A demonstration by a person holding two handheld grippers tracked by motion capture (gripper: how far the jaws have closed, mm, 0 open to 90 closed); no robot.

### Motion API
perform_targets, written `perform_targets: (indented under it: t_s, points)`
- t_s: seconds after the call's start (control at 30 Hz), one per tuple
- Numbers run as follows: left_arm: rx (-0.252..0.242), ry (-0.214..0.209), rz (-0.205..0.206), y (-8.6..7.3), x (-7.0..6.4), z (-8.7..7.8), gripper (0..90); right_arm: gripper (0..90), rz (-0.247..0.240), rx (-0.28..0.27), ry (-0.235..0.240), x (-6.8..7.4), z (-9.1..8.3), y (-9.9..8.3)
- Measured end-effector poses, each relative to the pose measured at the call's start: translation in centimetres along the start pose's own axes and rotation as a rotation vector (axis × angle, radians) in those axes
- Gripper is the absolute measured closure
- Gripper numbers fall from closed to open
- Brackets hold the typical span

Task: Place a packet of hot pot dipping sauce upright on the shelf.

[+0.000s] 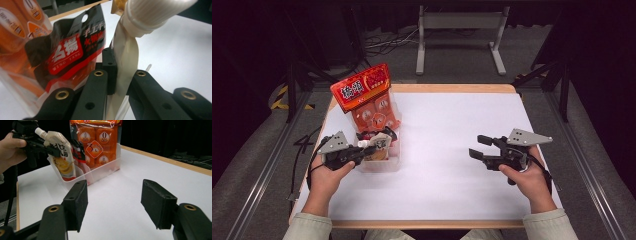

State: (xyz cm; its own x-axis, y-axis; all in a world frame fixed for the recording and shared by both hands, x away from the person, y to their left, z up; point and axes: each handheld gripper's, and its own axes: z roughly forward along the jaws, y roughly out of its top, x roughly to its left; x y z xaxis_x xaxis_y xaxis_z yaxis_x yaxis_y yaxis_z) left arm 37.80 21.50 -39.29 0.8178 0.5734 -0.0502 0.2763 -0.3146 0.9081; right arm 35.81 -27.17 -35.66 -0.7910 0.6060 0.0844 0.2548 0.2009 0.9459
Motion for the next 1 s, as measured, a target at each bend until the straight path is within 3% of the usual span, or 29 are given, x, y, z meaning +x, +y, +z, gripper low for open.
perform_targets:
  t_s: [0.2, 0.33, 0.47, 0.53, 0.63, 0.8, 1.0]
  points:
    - [0.012, 0.011, -0.007, -0.5, 0.0, -0.2, 85.8, 37.9, 0.009, -0.013, 0.005, 0.0, 0.0, 0.1]
    - [-0.004, 0.021, -0.036, -0.7, 0.2, -0.8, 78.6, 37.8, 0.008, -0.010, 0.006, 0.0, 0.1, 0.1]
    - [0.008, 0.040, -0.036, -0.7, -0.1, -1.5, 65.4, 37.0, 0.000, -0.005, -0.010, -0.1, 0.0, 0.0]
    - [0.018, 0.075, -0.048, -0.7, -0.4, -1.8, 45.2, 34.7, -0.005, -0.006, -0.024, -0.3, -0.1, -0.1]
    - [0.021, 0.124, -0.042, -0.8, -0.7, -2.6, 22.6, 33.4, -0.020, -0.012, -0.054, -0.6, -0.5, -0.2]
    - [0.025, 0.160, -0.030, -0.9, -1.4, -4.0, 13.5, 32.2, -0.035, -0.013, -0.086, -0.7, -1.1, -0.4]
    - [-0.005, 0.199, -0.028, -1.6, -1.7, -5.5, 7.8, 30.2, -0.034, -0.020, -0.116, -0.9, -2.1, -0.9]
